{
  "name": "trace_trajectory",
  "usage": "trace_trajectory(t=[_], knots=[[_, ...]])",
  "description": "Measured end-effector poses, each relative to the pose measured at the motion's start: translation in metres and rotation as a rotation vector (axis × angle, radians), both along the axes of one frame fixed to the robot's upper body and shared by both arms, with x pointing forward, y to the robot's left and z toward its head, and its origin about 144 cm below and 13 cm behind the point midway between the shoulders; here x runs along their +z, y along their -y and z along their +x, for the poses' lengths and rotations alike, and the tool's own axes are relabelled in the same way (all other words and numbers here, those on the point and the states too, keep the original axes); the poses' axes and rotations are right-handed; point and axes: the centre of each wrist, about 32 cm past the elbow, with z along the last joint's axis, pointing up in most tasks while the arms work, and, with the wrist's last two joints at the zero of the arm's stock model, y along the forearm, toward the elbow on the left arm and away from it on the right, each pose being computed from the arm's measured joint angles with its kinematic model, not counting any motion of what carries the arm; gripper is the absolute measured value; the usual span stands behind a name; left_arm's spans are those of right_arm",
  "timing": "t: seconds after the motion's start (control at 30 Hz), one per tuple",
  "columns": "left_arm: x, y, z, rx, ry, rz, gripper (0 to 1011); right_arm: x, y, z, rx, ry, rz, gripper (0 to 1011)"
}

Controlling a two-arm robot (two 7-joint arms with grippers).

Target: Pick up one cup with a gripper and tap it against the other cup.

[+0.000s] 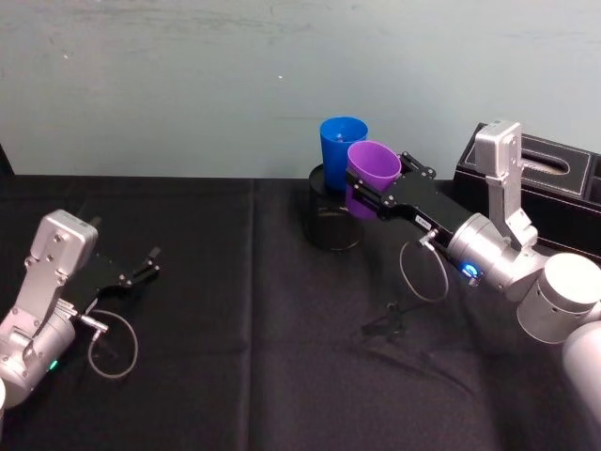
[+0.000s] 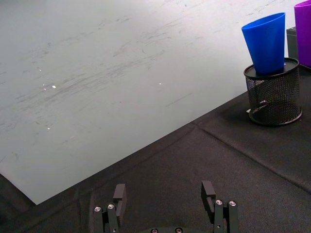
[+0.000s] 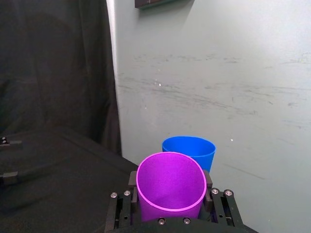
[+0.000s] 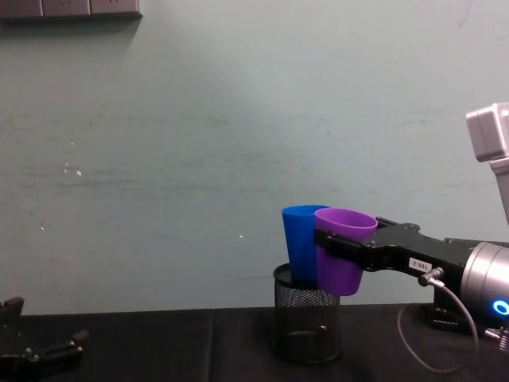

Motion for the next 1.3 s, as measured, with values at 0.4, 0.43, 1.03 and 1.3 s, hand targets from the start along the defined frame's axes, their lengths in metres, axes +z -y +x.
trace_trajectory(t=[0.4, 0.43, 1.03, 1.3], knots=[[0.000, 0.000, 0.000, 0.000, 0.000, 0.000, 1011, 0.003, -0.001, 0.005, 0.004, 0.009, -0.002, 734], [0.000, 0.000, 0.000, 0.000, 0.000, 0.000, 1011, 0.003, -0.001, 0.006, 0.004, 0.009, -0.002, 734], [0.000, 0.000, 0.000, 0.000, 0.000, 0.000, 1012, 0.005, -0.001, 0.013, 0.014, 0.011, -0.004, 734], [0.000, 0.000, 0.000, 0.000, 0.000, 0.000, 1011, 0.006, -0.001, 0.016, 0.014, 0.013, -0.007, 734]])
